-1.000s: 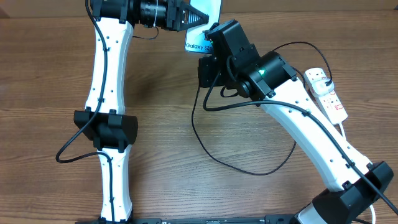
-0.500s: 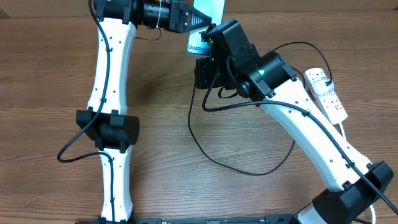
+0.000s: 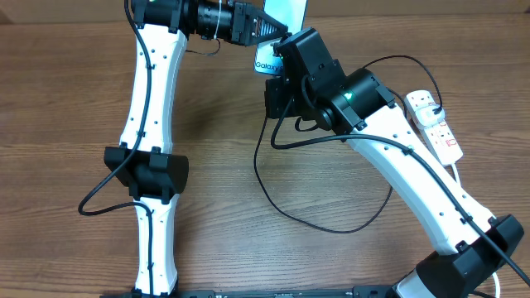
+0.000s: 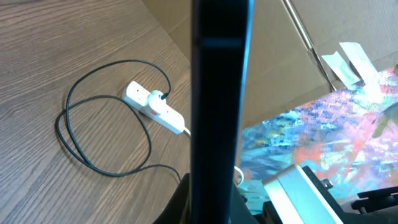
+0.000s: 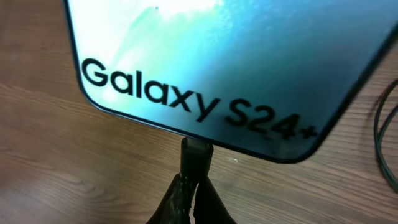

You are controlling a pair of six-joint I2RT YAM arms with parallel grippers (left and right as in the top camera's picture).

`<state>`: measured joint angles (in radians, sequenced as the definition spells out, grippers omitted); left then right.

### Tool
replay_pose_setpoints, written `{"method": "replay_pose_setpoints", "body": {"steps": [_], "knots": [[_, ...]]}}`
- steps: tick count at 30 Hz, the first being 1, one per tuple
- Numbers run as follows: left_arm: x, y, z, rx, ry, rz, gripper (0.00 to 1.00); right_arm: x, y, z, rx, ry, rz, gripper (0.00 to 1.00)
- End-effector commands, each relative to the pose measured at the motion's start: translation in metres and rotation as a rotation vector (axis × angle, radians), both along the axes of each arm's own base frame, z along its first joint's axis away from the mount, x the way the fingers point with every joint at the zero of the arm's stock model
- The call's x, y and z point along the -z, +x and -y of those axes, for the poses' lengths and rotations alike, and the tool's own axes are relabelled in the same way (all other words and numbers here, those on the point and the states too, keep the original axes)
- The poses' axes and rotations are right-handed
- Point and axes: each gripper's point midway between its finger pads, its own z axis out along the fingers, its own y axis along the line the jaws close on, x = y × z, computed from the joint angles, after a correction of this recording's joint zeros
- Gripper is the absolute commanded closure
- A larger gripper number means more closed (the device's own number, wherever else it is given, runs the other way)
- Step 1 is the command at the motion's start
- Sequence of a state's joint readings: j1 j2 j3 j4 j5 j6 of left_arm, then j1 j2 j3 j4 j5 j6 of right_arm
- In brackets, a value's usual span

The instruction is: Plug charger to phone and switch on socket

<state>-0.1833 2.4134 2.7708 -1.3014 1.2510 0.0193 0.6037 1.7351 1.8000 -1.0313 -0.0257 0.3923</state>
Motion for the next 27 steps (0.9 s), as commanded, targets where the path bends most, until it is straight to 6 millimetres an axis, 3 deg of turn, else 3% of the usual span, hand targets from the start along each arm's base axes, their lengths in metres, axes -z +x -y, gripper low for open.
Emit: {"method": "replay_pose_setpoints", "body": {"steps": [1, 27], "knots": [[-0.0262, -0.0103, -0.0015, 0.02, -0.029, 0.088, 0.96, -0.0222, 0.0032, 0.0035, 0.017, 0.017, 0.058, 0.96], [-0.0259, -0.0112, -0.0015, 0.021, -0.029, 0.08, 0.96, -0.0261, 0.0035, -0.0031, -0.005, 0.052, 0.061, 0.96]]}}
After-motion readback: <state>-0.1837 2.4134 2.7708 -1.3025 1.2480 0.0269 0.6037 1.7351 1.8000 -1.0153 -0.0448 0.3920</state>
